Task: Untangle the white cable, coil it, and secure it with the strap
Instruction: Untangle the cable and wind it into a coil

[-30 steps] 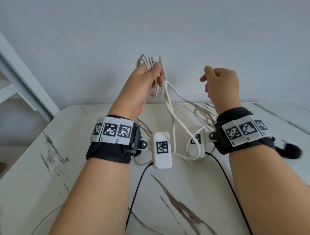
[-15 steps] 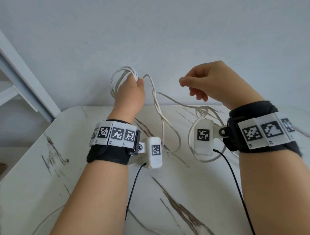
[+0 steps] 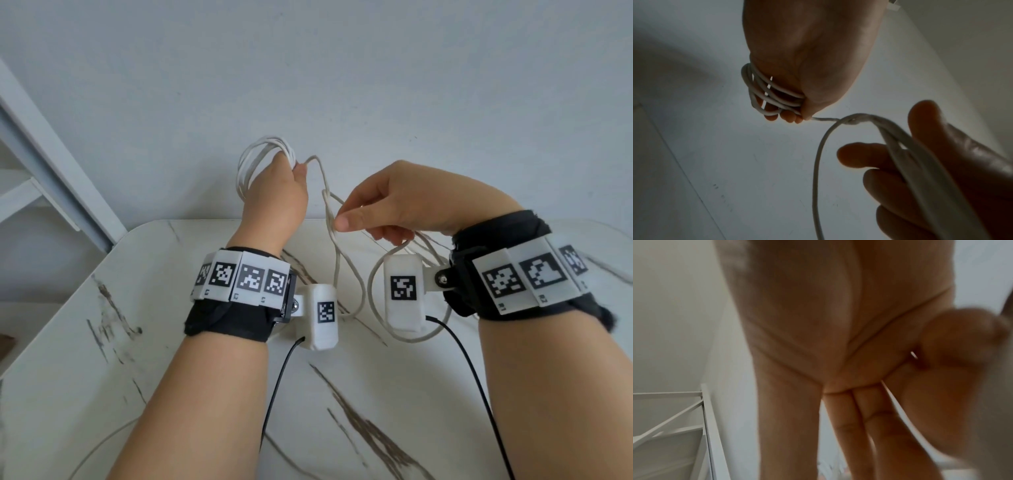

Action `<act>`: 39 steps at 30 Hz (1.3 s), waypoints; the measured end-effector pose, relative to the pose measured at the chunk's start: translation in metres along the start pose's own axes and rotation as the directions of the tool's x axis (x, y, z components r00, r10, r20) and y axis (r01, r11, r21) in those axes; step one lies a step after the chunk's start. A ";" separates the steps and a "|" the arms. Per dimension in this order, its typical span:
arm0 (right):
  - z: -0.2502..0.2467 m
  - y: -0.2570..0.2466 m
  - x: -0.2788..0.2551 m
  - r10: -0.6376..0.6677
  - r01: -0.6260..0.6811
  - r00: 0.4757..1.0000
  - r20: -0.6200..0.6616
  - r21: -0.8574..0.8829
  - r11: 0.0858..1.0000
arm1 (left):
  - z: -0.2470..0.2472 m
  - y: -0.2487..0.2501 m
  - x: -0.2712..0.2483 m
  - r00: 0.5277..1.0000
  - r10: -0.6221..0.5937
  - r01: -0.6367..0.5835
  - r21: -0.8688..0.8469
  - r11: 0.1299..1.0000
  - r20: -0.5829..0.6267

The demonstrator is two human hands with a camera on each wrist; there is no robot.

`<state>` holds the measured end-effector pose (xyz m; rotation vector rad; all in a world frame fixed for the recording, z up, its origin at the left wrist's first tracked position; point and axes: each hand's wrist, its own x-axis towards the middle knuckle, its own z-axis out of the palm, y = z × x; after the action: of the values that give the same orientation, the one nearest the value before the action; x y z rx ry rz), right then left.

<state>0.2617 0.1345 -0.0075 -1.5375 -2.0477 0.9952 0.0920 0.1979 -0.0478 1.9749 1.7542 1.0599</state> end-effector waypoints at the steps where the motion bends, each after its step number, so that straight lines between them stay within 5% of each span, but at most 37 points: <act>1: 0.001 0.000 0.000 -0.002 0.001 1.000 0.012 0.004 1.000 | 0.001 0.002 0.000 1.000 0.012 -0.012 -0.004 1.000 0.007; 12: 0.004 0.016 0.009 0.019 -0.019 0.993 -0.119 -0.003 1.000 | -0.004 0.006 -0.001 0.996 0.039 -0.031 -0.110 0.993 0.079; 16: 0.005 0.030 0.020 0.071 -0.020 0.939 -0.335 0.153 0.988 | -0.011 0.009 -0.003 0.990 0.042 -0.007 -0.244 0.970 0.137; 22: 0.007 0.053 0.034 0.061 -0.009 0.846 -0.530 0.100 0.995 | -0.016 0.012 -0.009 0.954 0.095 0.034 -0.415 0.909 0.285; 25: 0.007 0.058 0.034 0.043 -0.024 0.837 -0.545 0.043 0.999 | -0.018 0.010 -0.011 0.934 0.110 0.076 -0.488 0.869 0.340; 30: 0.006 0.053 0.031 0.072 -0.067 0.906 -0.418 0.027 0.997 | -0.014 0.008 -0.009 0.933 0.061 0.149 -0.533 0.833 0.356; 36: 0.003 0.033 0.026 -0.020 0.165 0.799 -0.601 0.186 0.969 | -0.007 0.005 -0.009 0.905 -0.008 0.271 -0.562 0.782 0.425; 39: 0.002 0.030 0.025 -0.070 0.173 0.800 -0.596 0.117 0.978 | -0.007 0.007 -0.012 0.864 0.031 0.290 -0.548 0.785 0.502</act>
<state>0.2722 0.1614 -0.0333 -1.3799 -1.5515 0.5219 0.0927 0.1829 -0.0423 1.4950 1.0714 0.8303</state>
